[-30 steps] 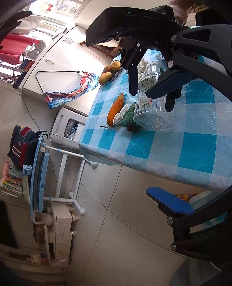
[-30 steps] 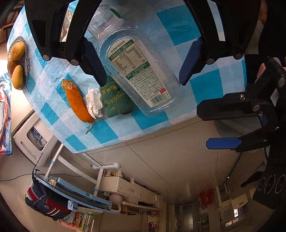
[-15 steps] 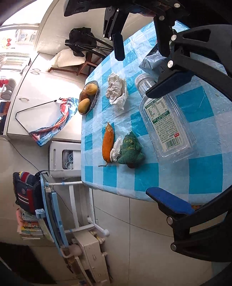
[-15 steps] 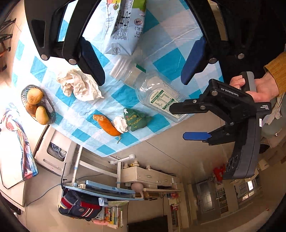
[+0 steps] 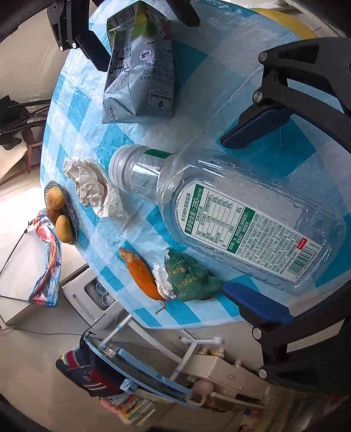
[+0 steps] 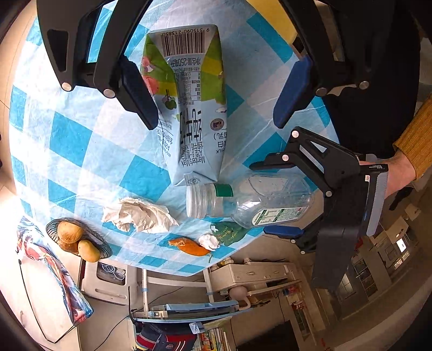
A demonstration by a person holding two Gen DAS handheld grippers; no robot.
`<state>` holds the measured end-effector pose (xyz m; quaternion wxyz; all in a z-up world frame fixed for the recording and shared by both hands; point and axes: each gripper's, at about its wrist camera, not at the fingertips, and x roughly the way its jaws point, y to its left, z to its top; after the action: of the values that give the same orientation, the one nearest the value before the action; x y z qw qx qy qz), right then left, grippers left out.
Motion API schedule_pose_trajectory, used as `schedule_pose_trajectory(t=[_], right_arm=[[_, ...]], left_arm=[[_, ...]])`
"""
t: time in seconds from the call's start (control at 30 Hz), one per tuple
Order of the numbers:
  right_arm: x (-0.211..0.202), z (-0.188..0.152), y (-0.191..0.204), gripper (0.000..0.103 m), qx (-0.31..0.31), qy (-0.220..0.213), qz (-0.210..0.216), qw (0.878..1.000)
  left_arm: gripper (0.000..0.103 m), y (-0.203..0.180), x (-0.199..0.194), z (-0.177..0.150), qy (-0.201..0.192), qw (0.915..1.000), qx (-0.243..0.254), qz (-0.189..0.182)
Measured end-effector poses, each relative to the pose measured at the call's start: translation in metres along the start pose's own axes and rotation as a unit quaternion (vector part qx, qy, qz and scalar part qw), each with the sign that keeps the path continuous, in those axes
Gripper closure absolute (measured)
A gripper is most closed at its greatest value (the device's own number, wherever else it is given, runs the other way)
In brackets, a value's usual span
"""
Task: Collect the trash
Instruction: 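Grasp the clear plastic bottle with the left tool while the right holds the carton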
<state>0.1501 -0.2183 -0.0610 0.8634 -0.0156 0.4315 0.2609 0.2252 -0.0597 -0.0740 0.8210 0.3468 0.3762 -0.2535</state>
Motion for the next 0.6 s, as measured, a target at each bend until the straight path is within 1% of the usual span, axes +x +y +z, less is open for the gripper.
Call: schedule_pose_trajectory(t=[0.07,0.17,0.2,0.23,0.27,0.3,0.33,0.37,0.47,0.5,0.6], right_arm=[[0.001,-0.003,-0.001,0.02,0.004,0.004,-0.002,1.0],[0.0,-0.004,-0.003,0.023,0.009,0.004,-0.002,1.0],[0.0,-0.004,-0.005,0.025,0.013,0.003,-0.002,1.0],[0.0,-0.005,-0.007,0.028,0.018,0.003,-0.002,1.0],[0.0,-0.005,-0.009,0.03,0.024,0.003,-0.001,1.0],[-0.001,-0.005,-0.012,0.032,0.029,0.002,-0.001,1.0],[-0.002,-0.005,-0.013,0.033,0.033,0.001,-0.001,0.999],[-0.003,-0.006,-0.015,0.034,0.037,0.001,0.0,0.999],[-0.004,-0.007,-0.016,0.035,0.038,0.001,-0.002,0.999],[-0.003,-0.007,-0.016,0.035,0.038,0.001,-0.003,0.999],[-0.004,-0.007,-0.017,0.035,0.039,-0.001,-0.006,0.999]], left_arm=[[0.007,0.004,0.001,0.001,0.012,0.9997,-0.009,-0.019],[0.008,0.003,-0.001,-0.002,0.034,0.9963,-0.029,-0.073],[0.011,0.002,-0.002,-0.004,0.045,0.9935,-0.042,-0.096],[0.019,0.002,-0.003,-0.006,0.055,0.989,-0.059,-0.124],[0.023,0.002,-0.004,-0.009,0.063,0.9829,-0.078,-0.154],[0.023,0.001,-0.006,-0.012,0.067,0.9784,-0.091,-0.173],[0.023,-0.001,-0.009,-0.014,0.065,0.9771,-0.098,-0.178],[0.023,-0.003,-0.012,-0.016,0.061,0.9781,-0.102,-0.171],[0.022,-0.005,-0.017,-0.016,0.054,0.9811,-0.126,-0.136],[0.022,-0.005,-0.018,-0.016,0.051,0.981,-0.139,-0.126],[0.016,-0.003,-0.022,-0.012,0.03,0.9785,-0.18,-0.097]])
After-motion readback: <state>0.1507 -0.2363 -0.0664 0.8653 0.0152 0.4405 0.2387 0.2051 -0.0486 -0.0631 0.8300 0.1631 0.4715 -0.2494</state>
